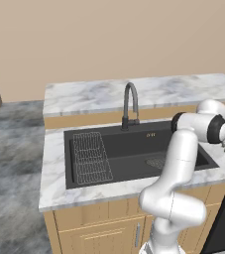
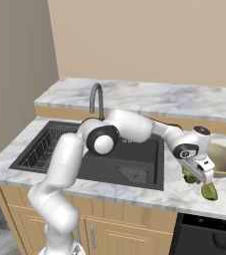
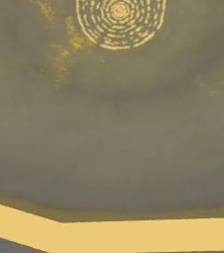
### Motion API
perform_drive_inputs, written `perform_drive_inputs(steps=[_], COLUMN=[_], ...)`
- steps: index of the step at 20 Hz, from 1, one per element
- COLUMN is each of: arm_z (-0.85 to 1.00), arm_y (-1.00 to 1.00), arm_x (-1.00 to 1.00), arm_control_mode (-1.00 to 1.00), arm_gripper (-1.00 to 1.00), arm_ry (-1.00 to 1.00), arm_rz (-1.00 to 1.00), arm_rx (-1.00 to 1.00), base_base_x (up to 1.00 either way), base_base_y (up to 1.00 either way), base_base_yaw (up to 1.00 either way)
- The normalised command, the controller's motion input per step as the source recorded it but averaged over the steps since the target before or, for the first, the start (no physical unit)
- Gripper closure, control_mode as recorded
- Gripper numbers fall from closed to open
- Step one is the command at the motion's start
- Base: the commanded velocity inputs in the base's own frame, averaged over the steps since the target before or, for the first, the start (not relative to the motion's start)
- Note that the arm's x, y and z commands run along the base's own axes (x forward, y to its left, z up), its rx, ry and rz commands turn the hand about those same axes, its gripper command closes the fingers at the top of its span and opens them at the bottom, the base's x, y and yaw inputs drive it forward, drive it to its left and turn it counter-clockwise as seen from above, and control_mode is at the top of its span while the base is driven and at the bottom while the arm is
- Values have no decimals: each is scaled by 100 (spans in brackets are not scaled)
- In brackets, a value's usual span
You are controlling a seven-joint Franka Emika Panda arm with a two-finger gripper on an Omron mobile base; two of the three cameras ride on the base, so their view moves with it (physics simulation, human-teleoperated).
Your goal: Remove the broccoli and lemon wedge from the sink. Then move the bowl and cup from the counter to the sink for washing.
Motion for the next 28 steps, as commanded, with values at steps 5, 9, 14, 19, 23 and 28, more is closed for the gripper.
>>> perform_drive_inputs(steps=[5,9,14,19,23,28], arm_z=[0,0,0,0,6,16], arm_y=[6,0,0,0,0,0], arm_x=[0,0,0,-6,-10,-5], arm_control_mode=[-100,-100,-100,-100,-100,-100], arm_gripper=[-100,-100,-100,-100,-100,-100], arm_ry=[-3,-10,-10,-14,-13,-10], arm_rz=[31,36,34,37,33,25], arm_rx=[13,19,20,21,14,8], base_base_x=[0,0,0,0,0,0], base_base_y=[0,0,0,0,0,0], base_base_yaw=[0,0,0,0,0,0])
